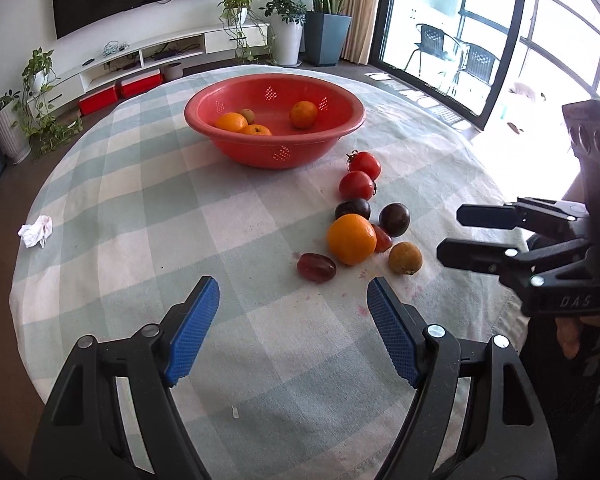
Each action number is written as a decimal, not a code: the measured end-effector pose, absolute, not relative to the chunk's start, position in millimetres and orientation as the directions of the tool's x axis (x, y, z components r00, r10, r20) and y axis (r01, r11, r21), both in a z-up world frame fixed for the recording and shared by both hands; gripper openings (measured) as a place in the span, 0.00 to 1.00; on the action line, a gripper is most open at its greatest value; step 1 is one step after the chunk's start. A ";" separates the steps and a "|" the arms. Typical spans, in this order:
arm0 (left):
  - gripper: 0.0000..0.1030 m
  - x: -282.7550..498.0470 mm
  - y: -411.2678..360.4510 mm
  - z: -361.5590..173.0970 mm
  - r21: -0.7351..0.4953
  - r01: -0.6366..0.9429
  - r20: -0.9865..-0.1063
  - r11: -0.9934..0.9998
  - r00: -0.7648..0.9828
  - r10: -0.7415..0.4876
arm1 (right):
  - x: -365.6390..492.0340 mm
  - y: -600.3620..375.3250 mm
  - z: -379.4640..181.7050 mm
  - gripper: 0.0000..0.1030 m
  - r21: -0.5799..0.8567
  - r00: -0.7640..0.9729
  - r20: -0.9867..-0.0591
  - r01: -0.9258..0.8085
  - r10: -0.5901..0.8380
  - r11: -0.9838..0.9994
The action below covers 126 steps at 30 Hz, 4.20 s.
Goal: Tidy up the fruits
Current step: 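Withdraw both tools from the bowl toward the remaining fruit, then close the left tool on a dark red plum while the right tool grasps another brown fruit, then carry the plum and brown fruit into the red bowl and open both tools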
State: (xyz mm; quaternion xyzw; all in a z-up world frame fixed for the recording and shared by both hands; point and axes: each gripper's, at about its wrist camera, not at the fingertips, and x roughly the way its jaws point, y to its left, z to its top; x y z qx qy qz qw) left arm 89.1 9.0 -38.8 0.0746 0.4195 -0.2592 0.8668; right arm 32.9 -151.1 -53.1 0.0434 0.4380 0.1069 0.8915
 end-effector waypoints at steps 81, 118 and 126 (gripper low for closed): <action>0.25 139.7 -8.5 -28.8 -0.063 0.745 -0.749 0.664 0.404 -0.525 | 34.3 -188.2 -37.2 0.29 0.200 0.640 -0.734 -0.116 0.227 0.973; 0.25 282.4 -106.2 -47.7 0.081 0.657 -0.792 0.749 0.499 -0.352 | 223.0 -173.1 -43.6 0.29 0.015 0.576 -0.799 -0.265 0.171 0.964; 0.25 287.7 -107.3 -50.4 0.091 0.653 -0.798 0.752 0.499 -0.337 | 224.5 -173.1 -46.9 0.29 0.037 0.579 -0.792 -0.268 0.192 0.963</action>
